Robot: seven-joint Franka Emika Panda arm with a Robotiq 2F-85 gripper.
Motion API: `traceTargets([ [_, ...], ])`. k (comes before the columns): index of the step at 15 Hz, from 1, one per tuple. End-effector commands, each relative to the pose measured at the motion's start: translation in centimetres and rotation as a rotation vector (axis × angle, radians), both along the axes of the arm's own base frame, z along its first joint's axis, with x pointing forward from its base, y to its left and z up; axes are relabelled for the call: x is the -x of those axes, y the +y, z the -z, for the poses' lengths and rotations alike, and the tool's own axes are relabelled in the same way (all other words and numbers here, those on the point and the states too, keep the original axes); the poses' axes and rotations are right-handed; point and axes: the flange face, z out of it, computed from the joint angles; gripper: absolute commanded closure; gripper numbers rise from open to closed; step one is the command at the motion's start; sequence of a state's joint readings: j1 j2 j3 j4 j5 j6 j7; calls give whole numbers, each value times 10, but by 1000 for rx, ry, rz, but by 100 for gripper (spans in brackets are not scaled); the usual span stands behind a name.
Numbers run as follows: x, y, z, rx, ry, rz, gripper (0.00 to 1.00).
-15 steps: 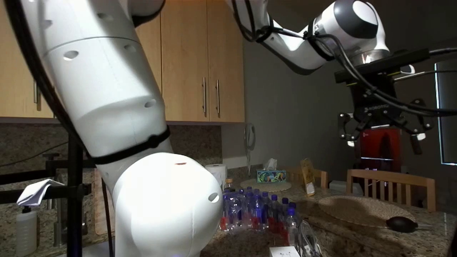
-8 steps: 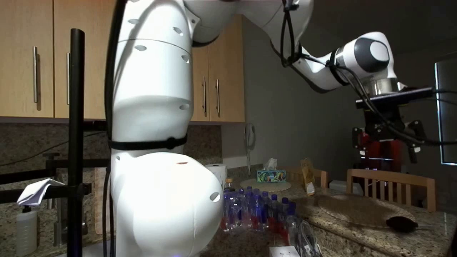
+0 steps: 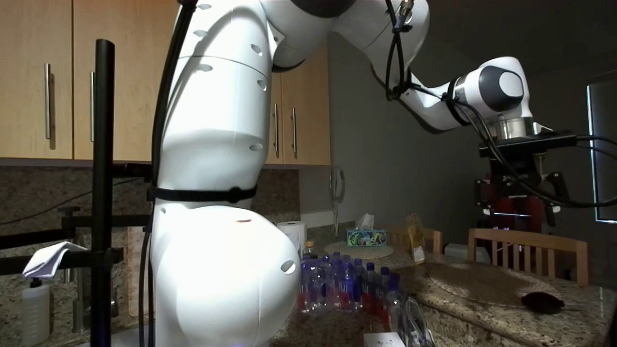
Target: Pick up the black object and put it in the transparent bag
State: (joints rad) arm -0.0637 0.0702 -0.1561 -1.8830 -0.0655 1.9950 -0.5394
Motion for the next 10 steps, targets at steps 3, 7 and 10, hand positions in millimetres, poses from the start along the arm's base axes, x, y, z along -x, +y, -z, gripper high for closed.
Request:
traceTargets([
  [3, -21, 3, 17, -154, -32, 122, 0],
  [7, -88, 38, 56, -306, -104, 285, 0],
  [10, -146, 57, 80, -321, -217, 410, 0],
])
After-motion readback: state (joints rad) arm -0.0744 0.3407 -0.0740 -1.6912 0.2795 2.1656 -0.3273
